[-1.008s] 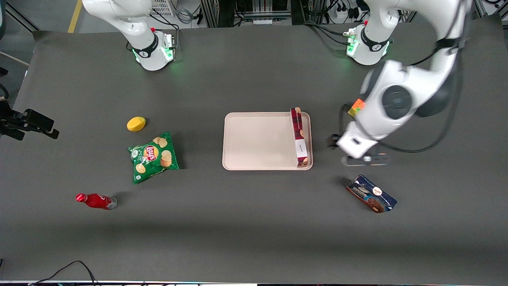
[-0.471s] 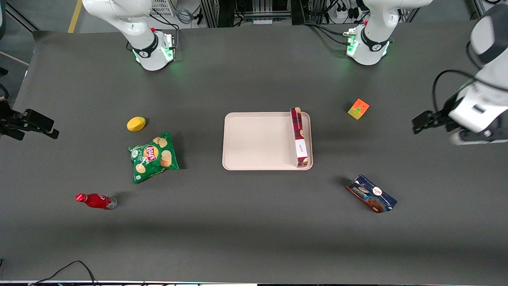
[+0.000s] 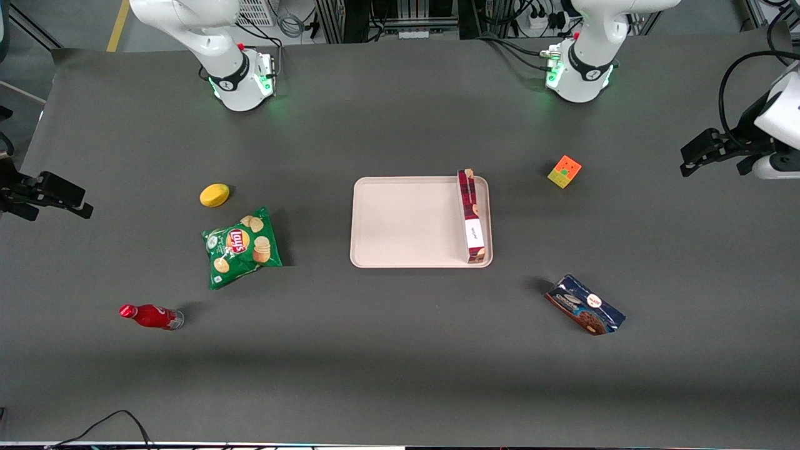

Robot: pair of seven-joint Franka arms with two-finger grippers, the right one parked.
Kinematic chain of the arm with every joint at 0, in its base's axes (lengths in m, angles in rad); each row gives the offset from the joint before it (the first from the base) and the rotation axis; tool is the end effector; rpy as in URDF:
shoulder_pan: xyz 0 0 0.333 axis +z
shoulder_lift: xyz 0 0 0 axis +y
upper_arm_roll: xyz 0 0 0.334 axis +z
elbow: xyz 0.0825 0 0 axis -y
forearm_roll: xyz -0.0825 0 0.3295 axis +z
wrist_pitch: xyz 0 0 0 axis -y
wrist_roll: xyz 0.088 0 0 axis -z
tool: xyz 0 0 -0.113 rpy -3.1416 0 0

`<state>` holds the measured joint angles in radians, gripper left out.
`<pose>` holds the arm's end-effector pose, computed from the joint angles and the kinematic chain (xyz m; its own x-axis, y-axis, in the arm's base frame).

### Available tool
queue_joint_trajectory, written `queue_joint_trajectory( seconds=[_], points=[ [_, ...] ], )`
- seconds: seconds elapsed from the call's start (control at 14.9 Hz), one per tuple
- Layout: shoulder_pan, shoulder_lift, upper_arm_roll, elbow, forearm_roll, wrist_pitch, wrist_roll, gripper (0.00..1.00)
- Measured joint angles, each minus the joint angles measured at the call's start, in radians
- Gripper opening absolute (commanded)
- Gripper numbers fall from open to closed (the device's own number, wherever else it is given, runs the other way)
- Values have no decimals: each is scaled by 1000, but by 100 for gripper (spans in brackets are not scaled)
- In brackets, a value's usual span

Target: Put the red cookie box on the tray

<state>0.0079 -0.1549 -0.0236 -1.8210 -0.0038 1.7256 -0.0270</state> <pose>0.4603 -0.0085 0.6189 0.9982 0.0120 0.0594 0.0119 -0.9999 0.0018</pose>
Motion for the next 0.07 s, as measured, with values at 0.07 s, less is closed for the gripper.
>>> queue_joint_trajectory(
  seconds=[0.07],
  points=[
    [0, -3, -2, 1, 0, -1, 1, 100]
  ],
)
